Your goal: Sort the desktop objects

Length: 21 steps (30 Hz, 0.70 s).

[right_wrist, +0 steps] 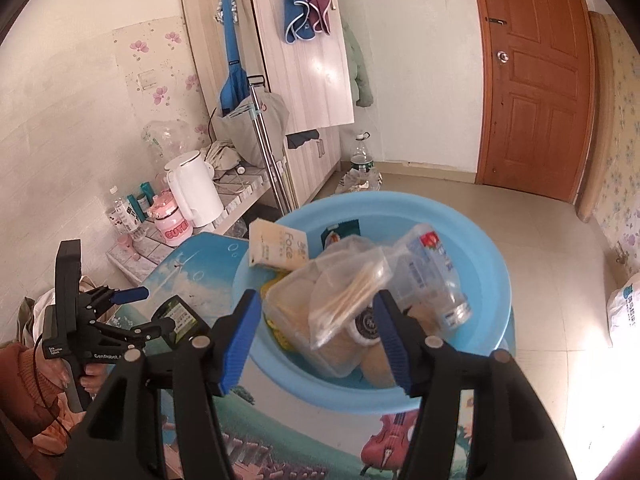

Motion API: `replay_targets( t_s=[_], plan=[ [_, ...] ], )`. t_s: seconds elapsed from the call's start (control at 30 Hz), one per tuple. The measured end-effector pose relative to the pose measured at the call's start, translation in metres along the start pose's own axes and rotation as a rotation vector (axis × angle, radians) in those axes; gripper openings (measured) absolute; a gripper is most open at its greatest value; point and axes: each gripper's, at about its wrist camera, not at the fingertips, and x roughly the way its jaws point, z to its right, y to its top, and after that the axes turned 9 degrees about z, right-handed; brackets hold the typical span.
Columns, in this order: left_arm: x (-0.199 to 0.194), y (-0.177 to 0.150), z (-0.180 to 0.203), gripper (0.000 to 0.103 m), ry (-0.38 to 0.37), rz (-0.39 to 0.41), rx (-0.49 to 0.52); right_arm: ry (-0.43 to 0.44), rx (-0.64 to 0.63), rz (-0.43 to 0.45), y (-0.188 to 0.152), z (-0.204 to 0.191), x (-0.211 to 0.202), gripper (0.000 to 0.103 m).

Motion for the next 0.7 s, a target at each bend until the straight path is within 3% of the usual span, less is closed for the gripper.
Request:
replay_targets(
  t_s=[0.17, 0.33, 0.5, 0.7],
  plan=[
    [-0.001, -0.007, -0.007, 0.094, -0.005, -0.023, 0.003, 0.047, 0.004, -0.023, -0.019, -0.013, -0.003, 0.058],
    [0.002, -0.014, -0.013, 0.095, -0.042, -0.060, -0.004, 0.155, -0.108, -0.089, -0.036, -0.054, 0.011, 0.058],
    [0.010, -0.020, -0.007, 0.095, -0.102, -0.106, -0.012, 0.238, -0.240, -0.225, -0.061, -0.088, 0.052, 0.058],
    [0.019, -0.022, -0.003, 0.095, -0.121, -0.122, 0.007, 0.280, -0.337, -0.310, -0.076, -0.106, 0.091, 0.057]
  ],
)
